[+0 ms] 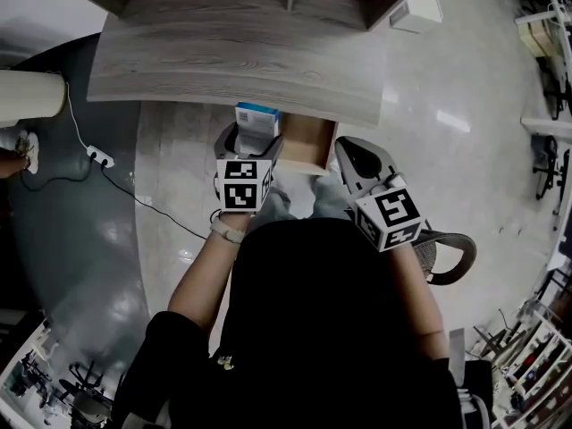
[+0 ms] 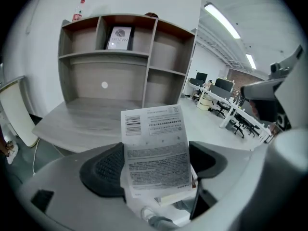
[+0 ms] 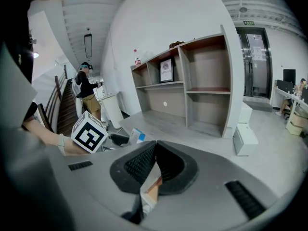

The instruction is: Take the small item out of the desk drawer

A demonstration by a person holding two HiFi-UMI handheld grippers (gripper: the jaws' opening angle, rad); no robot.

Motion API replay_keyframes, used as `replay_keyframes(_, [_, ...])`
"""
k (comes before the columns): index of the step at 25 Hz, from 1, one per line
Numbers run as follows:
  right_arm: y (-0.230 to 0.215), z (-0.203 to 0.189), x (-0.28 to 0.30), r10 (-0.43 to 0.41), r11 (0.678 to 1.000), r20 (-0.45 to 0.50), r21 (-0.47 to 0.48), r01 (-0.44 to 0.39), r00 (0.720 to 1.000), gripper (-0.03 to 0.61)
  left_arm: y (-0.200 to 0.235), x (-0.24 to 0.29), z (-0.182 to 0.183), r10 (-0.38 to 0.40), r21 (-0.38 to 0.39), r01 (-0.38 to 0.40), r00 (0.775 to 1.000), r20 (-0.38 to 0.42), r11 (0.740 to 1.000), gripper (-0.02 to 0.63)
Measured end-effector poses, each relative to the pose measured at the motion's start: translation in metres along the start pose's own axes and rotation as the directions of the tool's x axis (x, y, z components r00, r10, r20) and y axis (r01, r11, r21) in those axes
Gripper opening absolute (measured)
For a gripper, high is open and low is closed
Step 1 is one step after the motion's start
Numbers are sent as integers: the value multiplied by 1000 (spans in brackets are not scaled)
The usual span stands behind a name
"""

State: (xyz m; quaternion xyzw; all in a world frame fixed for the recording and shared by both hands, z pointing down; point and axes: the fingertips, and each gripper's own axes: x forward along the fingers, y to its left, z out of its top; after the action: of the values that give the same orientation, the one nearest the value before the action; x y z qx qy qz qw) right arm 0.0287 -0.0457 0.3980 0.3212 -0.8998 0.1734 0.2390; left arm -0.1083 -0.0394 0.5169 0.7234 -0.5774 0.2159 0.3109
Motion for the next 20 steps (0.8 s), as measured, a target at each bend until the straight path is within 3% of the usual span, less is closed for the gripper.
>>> replay_keyframes(8, [23, 29, 3, 28, 999, 65, -37, -25, 997, -3, 11, -52, 56, 23, 83, -37, 987, 159, 996, 433])
replay_keyframes(13, [38, 46, 7, 51, 997, 113, -55, -45, 992, -3, 19, -86, 87, 30, 103, -60, 961, 274, 993, 433])
replay_keyframes(20, [60, 69, 11, 82, 994, 193, -83, -67, 978, -3, 30, -128, 115, 46, 144, -107, 925, 376, 984, 433])
